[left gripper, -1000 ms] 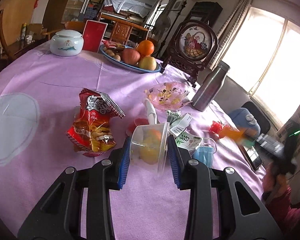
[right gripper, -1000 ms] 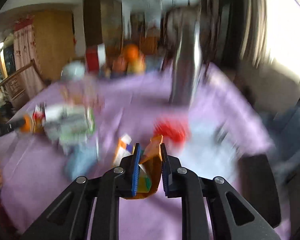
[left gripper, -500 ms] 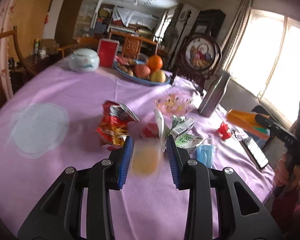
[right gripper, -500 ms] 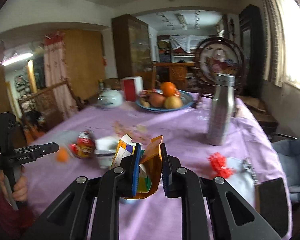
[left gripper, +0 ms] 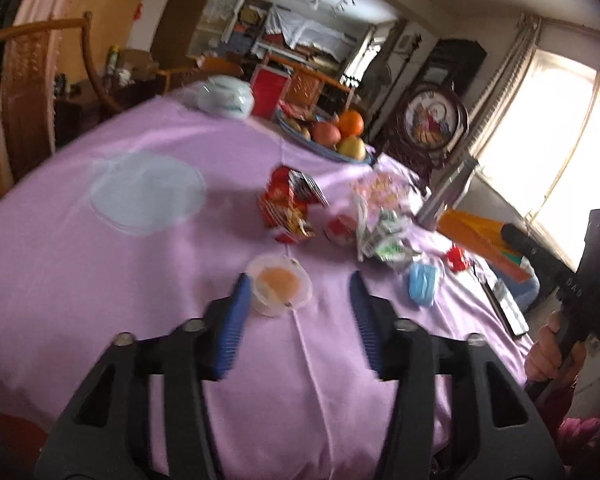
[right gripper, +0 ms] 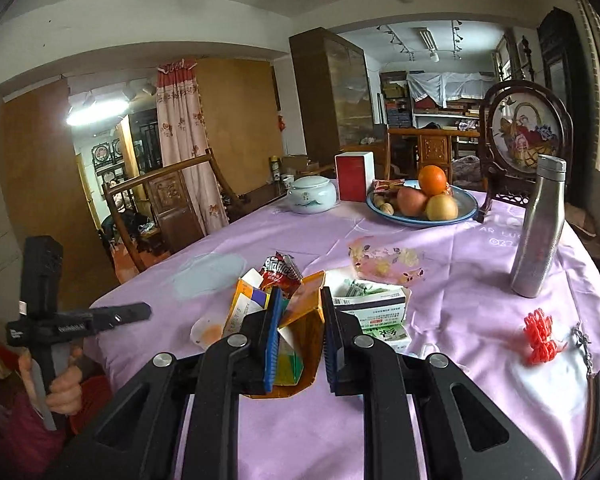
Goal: Collect trash
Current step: 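Carry the cup and packet to the red wastebasket and drop them in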
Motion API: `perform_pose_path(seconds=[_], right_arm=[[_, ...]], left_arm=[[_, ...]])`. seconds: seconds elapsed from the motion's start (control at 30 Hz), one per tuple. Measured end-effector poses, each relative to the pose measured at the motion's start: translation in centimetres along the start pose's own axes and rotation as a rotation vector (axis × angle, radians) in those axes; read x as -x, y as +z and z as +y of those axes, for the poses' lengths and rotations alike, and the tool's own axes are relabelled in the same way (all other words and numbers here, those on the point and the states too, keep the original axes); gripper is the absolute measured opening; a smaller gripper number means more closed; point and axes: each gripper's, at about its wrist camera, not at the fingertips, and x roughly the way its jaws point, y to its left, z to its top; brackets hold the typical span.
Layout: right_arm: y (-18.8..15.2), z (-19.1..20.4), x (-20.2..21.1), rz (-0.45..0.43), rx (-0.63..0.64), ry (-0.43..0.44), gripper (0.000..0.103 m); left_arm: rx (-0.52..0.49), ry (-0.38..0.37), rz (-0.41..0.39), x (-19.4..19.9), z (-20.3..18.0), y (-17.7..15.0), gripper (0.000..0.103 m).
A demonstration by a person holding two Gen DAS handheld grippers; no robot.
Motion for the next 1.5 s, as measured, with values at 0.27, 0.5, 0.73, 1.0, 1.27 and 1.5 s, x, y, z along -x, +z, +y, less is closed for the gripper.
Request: perform_pose_path(seconds=[0.27, 0.5, 0.73, 1.0, 1.27, 1.5], right_arm=[[-0.3, -1.5, -0.7, 0.022, -0.037, -0.003, 0.019], [-0.7, -2.5, -1.8, 0.052, -0.071, 0.023, 0.019], [-0.4, -1.1, -2.3, 0.056, -0.065, 0.095, 0.019], [-0.3, 5.0, -3.5, 0.088, 0.015, 0.25, 0.019], [-0.2, 13.6, -5.5, 0.159, 0.11, 0.421, 0.019], [-1.3, 21.3, -7.2, 0.25, 0.203, 0.535, 0.019]], left_arm=[[-0.083, 0.154, 0.114, -7.2, -2.3, -0.2, 0.082], [0.059, 0.189, 0.167, -8.7, 0.7, 0.7, 0.054], [0.108, 0.215, 0.01, -0.5, 2.4, 1.4, 0.054], [0.254, 0.418, -0.128, 12.1, 8.5, -2.9, 0.054], [0.463, 0.578, -0.097, 19.7, 16.0, -11.3, 0.054], [0.565, 0.657, -0.048, 20.9, 20.2, -16.0, 0.087]])
